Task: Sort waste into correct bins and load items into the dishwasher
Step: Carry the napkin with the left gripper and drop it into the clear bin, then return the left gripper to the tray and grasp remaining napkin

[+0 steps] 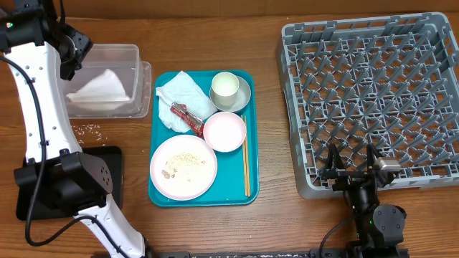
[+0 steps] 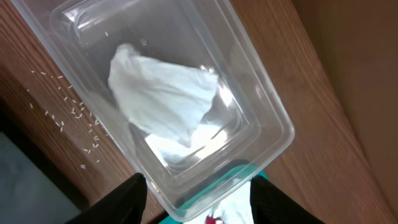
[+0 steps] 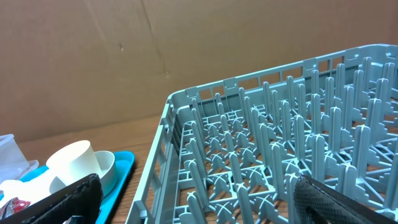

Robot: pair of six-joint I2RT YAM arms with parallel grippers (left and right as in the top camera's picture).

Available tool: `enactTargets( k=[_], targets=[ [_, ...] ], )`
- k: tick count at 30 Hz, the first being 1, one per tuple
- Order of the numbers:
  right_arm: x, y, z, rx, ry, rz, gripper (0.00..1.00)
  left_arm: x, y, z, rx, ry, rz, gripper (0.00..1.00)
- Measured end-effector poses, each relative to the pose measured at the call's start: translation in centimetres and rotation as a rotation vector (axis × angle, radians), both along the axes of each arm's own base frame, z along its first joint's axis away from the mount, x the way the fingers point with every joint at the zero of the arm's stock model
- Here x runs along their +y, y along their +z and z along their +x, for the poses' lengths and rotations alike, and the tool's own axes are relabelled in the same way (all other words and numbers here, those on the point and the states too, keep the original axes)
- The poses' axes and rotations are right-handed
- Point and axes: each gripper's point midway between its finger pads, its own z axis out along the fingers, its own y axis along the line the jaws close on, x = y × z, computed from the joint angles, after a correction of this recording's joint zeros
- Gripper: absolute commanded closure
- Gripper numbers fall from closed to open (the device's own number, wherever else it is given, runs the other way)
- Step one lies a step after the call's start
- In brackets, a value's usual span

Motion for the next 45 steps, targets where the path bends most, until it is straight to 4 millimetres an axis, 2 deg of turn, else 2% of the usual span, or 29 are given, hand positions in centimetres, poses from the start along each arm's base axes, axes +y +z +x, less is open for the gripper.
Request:
enactTargets(
  k=[5, 9, 13, 18, 21, 24, 30, 38, 45],
  targets=[
    [0.0, 0.0, 0.0, 0.000, 0.000, 0.000, 0.00, -1.7, -0.2, 0.4, 0.004, -0.166, -0.032, 0.43],
    [0.0, 0.0, 0.0, 0.000, 0.000, 0.000, 0.00, -4.8, -0.3, 0.5, 0.000, -0.373, -0.081, 0.42],
    [0.0, 0.0, 0.0, 0.000, 0.000, 0.000, 0.00, -9.2, -0.5, 0.2, 0.017, -0.582, -0.107, 0.41],
    [0.0, 0.0, 0.0, 0.000, 0.000, 0.000, 0.00, -15.7, -0.7, -0.1, 0.044, -0.792, -0.083, 0.41],
    [0.0, 0.0, 0.0, 0.000, 0.000, 0.000, 0.00, -18.7, -0.9, -0.2, 0.064, -0.847, -0.052, 0.41],
    [0.0, 0.0, 0.0, 0.000, 0.000, 0.000, 0.00, -20.9, -1.3, -0.4, 0.087, -0.863, -0.017, 0.41],
    [0.0, 0.0, 0.0, 0.000, 0.000, 0.000, 0.00, -23.0, -3.7, 0.2, 0.154, -0.849, 0.052, 0.41],
    [0.0, 0.0, 0.0, 0.000, 0.000, 0.000, 0.00, -23.4, -8.3, 2.6, 0.192, -0.793, 0.047, 0.43],
    [0.0, 0.0, 0.0, 0.001, 0.000, 0.000, 0.00, -23.7, -11.4, 3.8, 0.220, -0.777, 0.035, 0.44]
  ],
)
